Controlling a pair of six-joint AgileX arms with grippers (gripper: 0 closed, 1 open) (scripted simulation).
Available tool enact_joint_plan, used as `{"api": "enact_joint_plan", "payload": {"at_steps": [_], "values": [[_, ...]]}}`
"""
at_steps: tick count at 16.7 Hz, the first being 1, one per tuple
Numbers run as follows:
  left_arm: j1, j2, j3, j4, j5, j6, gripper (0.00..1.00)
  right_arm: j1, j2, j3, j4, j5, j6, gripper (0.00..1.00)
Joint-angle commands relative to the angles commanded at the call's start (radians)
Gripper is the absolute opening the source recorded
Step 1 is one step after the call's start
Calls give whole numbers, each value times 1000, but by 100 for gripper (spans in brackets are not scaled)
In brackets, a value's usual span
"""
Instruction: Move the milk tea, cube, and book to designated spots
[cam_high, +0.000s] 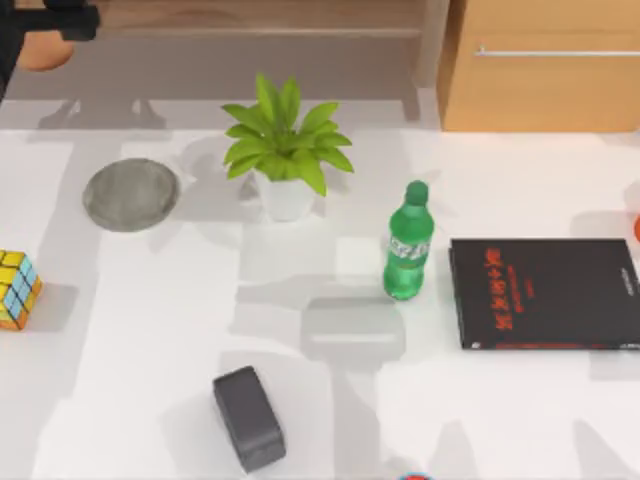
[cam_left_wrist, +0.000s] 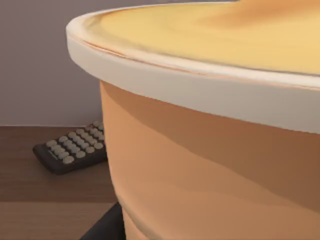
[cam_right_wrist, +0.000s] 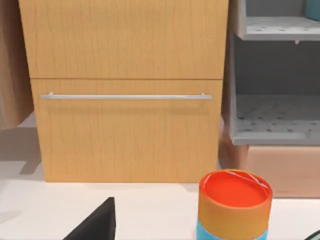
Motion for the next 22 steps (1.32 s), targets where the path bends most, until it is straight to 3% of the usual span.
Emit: {"api": "enact_joint_plan", "payload": {"at_steps": [5,15,22], "values": [[-95,2,-125,198,-85,-7,0,0,0,0,0,0,0,100],[-151,238,-233,491,-151,6,0,0,0,0,0,0,0,100],[-161,269,-246,522,-167,7,0,0,0,0,0,0,0,100]]}}
